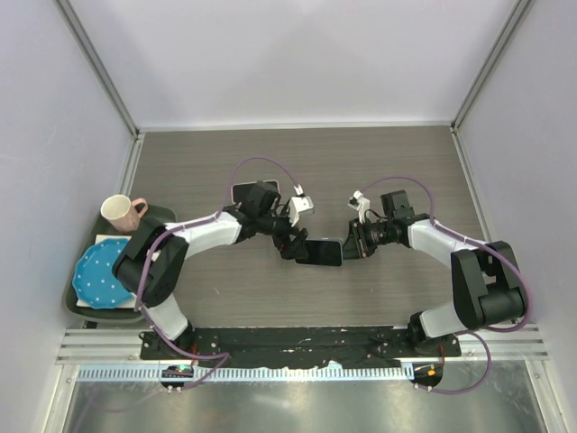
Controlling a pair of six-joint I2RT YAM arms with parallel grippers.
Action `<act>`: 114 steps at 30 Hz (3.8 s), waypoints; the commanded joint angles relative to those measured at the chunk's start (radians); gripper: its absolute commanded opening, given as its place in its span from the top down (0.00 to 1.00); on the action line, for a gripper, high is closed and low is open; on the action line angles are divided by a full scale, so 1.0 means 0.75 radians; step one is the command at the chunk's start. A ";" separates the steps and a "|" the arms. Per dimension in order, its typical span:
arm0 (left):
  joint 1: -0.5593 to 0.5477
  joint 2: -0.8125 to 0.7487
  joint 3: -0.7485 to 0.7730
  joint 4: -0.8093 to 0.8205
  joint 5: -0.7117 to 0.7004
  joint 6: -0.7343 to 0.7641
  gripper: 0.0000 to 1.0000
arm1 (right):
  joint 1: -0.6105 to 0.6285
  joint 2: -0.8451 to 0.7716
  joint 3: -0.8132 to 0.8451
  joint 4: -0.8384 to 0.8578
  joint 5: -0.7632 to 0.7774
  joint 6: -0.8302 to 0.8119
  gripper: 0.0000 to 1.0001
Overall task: Take the phone out of the phone case
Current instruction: Remove the phone case from the phone.
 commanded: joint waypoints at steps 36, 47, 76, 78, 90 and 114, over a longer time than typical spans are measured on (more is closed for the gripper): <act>-0.405 -0.128 0.054 -0.006 -0.544 0.505 0.13 | -0.007 0.124 0.178 -0.059 -0.189 0.135 0.99; -0.428 -0.103 0.060 0.039 -0.601 0.493 0.15 | -0.009 0.147 0.180 -0.071 -0.187 0.121 0.99; -0.440 -0.044 0.140 -0.002 -0.581 0.477 0.16 | -0.009 0.186 0.198 -0.108 -0.197 0.092 0.99; -0.444 -0.036 0.148 -0.012 -0.585 0.477 0.17 | -0.009 0.190 0.204 -0.112 -0.203 0.092 0.99; -0.471 0.009 0.162 -0.006 -0.654 0.477 0.17 | -0.011 0.188 0.213 -0.126 -0.242 0.096 0.99; -0.481 -0.021 0.123 0.041 -0.720 0.448 0.62 | -0.054 0.206 0.217 -0.100 -0.138 0.120 0.99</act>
